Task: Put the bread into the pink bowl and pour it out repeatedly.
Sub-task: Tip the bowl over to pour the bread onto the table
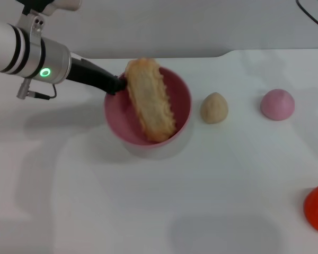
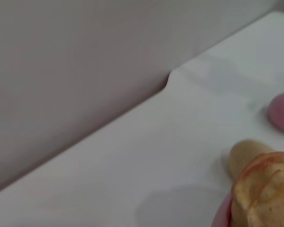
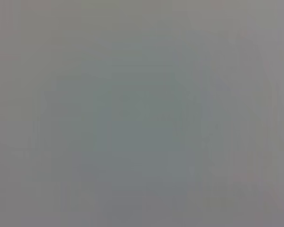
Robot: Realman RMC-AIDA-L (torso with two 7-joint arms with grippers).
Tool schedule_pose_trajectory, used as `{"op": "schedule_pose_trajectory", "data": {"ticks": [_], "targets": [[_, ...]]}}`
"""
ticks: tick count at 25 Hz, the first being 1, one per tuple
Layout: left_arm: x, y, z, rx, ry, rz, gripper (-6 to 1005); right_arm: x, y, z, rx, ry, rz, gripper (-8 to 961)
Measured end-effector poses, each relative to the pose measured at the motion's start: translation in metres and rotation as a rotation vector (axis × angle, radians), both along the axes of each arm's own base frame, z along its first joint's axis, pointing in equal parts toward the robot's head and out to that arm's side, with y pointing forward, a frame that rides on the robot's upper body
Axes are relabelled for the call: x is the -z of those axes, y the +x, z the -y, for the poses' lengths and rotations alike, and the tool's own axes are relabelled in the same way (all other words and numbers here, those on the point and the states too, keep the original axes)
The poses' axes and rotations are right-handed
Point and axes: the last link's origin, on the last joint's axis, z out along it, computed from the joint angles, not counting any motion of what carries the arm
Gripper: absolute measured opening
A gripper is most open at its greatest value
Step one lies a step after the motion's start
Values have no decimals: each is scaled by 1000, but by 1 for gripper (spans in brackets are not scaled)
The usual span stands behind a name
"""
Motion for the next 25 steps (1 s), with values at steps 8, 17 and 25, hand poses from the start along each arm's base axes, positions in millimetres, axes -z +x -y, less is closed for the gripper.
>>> {"op": "schedule_pose_trajectory", "data": {"ticks": [8, 17, 25], "targets": [[16, 18, -2, 70, 33, 68, 55, -17, 28, -2, 85, 73, -2, 566], [49, 32, 4, 181, 128, 67, 56, -39, 62, 0, 193, 168, -7, 567], [68, 37, 4, 292, 248, 12, 56, -36, 72, 0, 221, 161, 4, 567]]}}
